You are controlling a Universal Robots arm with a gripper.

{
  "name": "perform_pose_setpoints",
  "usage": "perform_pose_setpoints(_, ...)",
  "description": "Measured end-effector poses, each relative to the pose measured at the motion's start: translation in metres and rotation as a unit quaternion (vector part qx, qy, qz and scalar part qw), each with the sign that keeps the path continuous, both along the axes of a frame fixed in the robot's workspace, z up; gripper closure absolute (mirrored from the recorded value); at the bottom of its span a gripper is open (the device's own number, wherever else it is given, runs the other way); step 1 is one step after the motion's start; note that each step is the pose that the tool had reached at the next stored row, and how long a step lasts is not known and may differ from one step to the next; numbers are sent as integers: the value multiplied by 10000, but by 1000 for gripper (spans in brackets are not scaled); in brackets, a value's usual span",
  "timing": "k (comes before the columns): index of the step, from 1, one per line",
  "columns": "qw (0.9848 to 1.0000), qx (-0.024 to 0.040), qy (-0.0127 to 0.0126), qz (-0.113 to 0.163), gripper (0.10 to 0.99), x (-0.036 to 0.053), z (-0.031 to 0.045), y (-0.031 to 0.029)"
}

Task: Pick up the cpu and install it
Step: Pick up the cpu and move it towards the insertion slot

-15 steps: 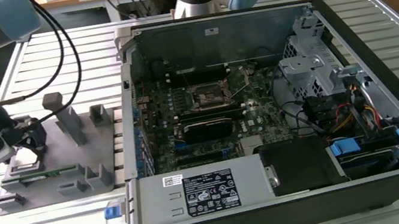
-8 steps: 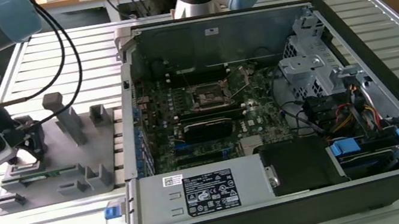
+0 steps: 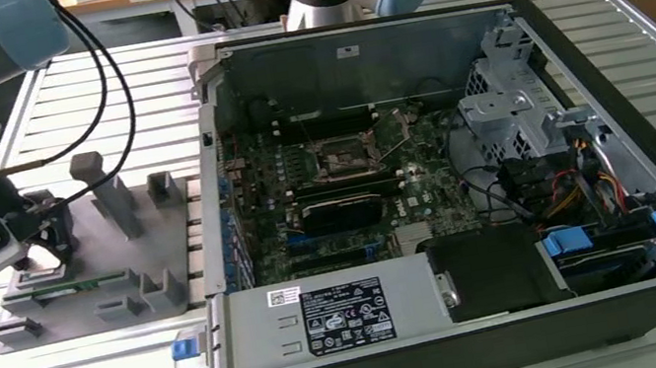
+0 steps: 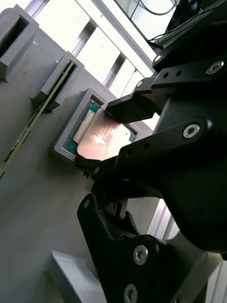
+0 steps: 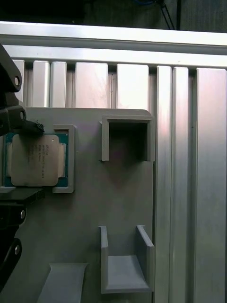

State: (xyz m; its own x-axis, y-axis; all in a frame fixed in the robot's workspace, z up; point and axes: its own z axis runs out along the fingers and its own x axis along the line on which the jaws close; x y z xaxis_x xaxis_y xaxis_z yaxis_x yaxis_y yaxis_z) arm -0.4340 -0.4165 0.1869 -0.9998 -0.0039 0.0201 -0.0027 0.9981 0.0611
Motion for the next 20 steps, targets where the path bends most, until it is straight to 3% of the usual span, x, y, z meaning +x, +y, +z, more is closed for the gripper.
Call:
perform_pose_setpoints(7, 10000, 0, 0, -1, 514, 0, 1, 12)
perform_pose_setpoints(8, 10000, 0, 1, 0, 451, 0, 1, 18)
perform_pose_setpoints(17, 10000, -2, -1, -11, 451, -35, -21, 48)
perform_pose_setpoints(19, 10000, -12, 2, -12, 467, -35, -27, 48)
perform_pose_setpoints(20, 10000, -13, 2, -12, 529, -36, -27, 48)
